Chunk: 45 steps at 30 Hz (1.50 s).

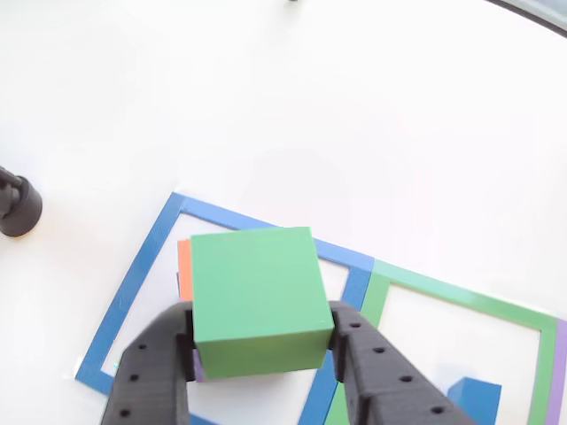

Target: Tower of hanoi

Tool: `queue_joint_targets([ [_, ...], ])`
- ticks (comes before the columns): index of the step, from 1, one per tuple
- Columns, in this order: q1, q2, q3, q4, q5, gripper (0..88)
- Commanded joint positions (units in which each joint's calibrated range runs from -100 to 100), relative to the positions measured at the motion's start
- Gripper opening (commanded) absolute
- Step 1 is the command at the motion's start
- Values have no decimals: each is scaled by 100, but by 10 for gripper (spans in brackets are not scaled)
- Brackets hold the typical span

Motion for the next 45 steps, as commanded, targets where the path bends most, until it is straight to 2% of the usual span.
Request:
queue_joint_targets([
  [1,-172,689,405,-2092,54,25],
  [7,-239,2086,515,-3906,54,25],
  [15,-249,3491,287,-5242,54,25],
  [26,-345,4363,87,-5987,54,25],
  [45,-325,5041,-22,-6360,54,27],
])
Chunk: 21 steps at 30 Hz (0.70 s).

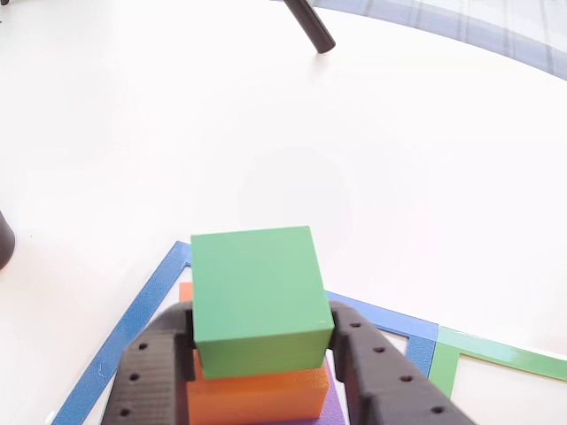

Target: Tower of hanoi

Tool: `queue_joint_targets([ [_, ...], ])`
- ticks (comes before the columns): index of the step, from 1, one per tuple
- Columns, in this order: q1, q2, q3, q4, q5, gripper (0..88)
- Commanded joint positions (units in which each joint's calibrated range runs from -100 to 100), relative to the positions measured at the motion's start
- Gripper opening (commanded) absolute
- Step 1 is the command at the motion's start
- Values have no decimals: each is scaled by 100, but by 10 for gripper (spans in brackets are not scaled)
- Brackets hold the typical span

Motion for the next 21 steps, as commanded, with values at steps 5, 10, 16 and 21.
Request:
queue_joint_targets([
  [5,33,0,-208,-144,54,56],
  [10,81,8,-153,-144,54,149],
  [16,148,40,-180,-144,54,179],
  [21,225,-41,-189,-161,54,204],
])
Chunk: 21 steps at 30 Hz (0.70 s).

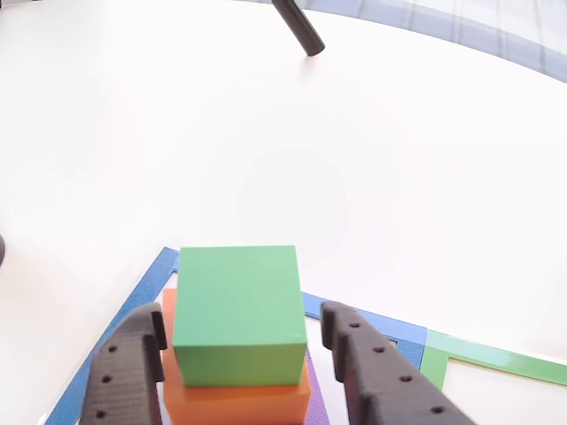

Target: Tower of hanoi

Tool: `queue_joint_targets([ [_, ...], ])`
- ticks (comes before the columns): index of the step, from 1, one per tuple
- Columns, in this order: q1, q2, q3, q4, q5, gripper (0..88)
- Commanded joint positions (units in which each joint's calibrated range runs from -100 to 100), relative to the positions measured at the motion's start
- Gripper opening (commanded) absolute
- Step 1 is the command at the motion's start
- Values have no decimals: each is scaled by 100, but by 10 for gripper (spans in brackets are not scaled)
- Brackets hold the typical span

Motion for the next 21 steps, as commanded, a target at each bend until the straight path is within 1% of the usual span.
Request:
queue_joint_targets([
  [1,137,-181,-118,-96,54,204],
  [4,194,-657,0,179,54,200],
  [7,300,-1513,155,949,54,181],
  [8,348,-1901,173,1345,54,174],
  [9,386,-2264,173,1750,54,145],
  [13,549,-3919,173,3459,54,7],
  [18,712,-5494,-45,5378,54,2],
  [21,789,-6083,-891,7094,54,2],
])
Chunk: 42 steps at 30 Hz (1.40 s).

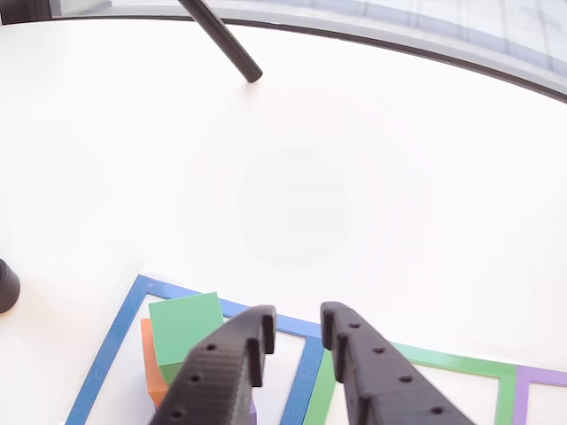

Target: Tower of hanoi

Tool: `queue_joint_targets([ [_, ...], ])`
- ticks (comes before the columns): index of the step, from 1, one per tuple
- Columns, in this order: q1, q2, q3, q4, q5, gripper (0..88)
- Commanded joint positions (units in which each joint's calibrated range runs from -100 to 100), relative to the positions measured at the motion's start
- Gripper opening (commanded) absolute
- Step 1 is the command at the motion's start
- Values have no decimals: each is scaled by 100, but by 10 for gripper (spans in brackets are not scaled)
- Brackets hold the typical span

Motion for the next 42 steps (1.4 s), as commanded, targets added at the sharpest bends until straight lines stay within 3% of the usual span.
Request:
queue_joint_targets([
  [1,131,-1022,-1343,2389,54,2],
  [10,1205,-1199,-5743,7709,54,2],
  [15,2288,-892,-7289,9021,54,2],
  [27,3151,-949,-7425,9029,54,2],
  [34,3477,-1159,-6280,8834,54,11],
  [42,3707,-1700,-3089,6324,54,259],
])
